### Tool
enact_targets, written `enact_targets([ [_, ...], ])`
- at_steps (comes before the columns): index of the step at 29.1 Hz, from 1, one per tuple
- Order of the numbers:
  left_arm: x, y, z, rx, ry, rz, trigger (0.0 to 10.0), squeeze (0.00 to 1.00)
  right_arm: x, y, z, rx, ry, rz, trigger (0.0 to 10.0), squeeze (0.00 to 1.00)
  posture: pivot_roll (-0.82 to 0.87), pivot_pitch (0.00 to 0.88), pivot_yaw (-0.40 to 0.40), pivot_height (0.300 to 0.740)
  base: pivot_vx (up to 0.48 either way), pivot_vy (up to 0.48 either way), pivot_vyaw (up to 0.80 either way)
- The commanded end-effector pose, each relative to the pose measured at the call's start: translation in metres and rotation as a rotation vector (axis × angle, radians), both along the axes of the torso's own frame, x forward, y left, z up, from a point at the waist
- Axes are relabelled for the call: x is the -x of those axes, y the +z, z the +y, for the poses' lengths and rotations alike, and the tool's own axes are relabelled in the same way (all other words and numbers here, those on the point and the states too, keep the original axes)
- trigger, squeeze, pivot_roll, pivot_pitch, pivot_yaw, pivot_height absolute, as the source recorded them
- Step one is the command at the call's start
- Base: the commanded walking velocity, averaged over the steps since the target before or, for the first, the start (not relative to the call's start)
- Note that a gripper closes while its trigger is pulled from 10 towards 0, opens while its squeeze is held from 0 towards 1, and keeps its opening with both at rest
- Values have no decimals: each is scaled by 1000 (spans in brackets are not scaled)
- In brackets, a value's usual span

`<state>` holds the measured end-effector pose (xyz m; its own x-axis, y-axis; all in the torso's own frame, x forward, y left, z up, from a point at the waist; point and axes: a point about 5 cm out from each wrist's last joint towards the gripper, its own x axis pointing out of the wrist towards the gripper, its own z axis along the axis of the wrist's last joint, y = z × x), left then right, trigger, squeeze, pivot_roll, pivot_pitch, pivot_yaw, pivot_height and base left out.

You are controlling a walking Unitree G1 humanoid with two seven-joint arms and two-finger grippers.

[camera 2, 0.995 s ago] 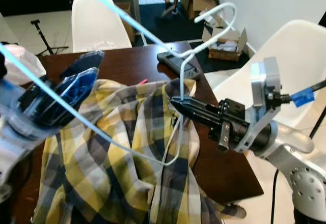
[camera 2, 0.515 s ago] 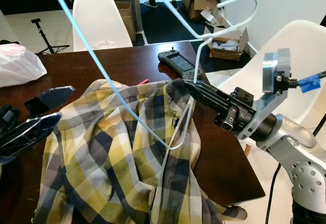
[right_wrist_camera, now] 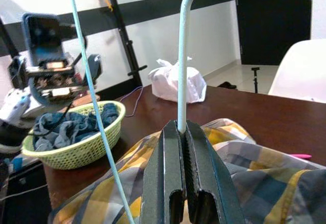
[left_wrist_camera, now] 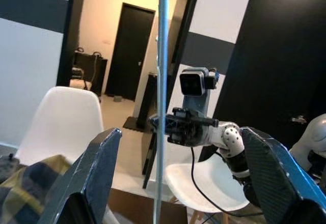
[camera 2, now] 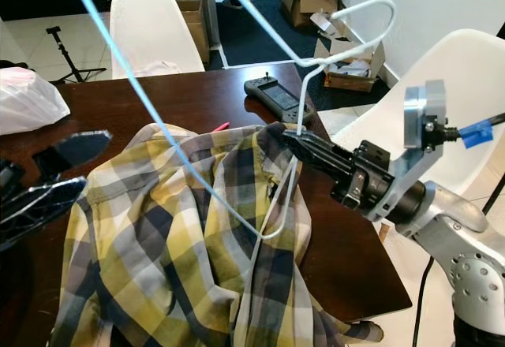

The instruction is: Hang hanger

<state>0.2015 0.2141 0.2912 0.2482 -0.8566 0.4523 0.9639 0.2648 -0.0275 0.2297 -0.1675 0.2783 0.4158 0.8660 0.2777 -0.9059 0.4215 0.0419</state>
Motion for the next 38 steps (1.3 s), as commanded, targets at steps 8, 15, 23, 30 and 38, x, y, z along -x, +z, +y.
enact_targets([
  [8,-11,0,-1,-7,26,17,10000,0,8,-3,14,10,75,5,10000,0,16,150,6,740,0,0,0],
  [15,-22,-10,-2,-37,95,70,10000,0,10,-5,19,7,98,14,10000,0,19,148,7,740,0,0,0],
  [23,-23,-10,-11,-32,70,78,10000,0,12,-7,24,8,113,17,10000,0,20,144,10,740,0,0,0],
  [30,-10,-6,-21,-33,-52,47,10000,0,10,-9,26,14,102,26,10000,0,20,147,9,740,0,0,0],
  [38,-5,-11,-16,-89,-58,64,10000,0,7,-4,22,-21,78,15,10000,0,21,149,10,740,0,0,0],
])
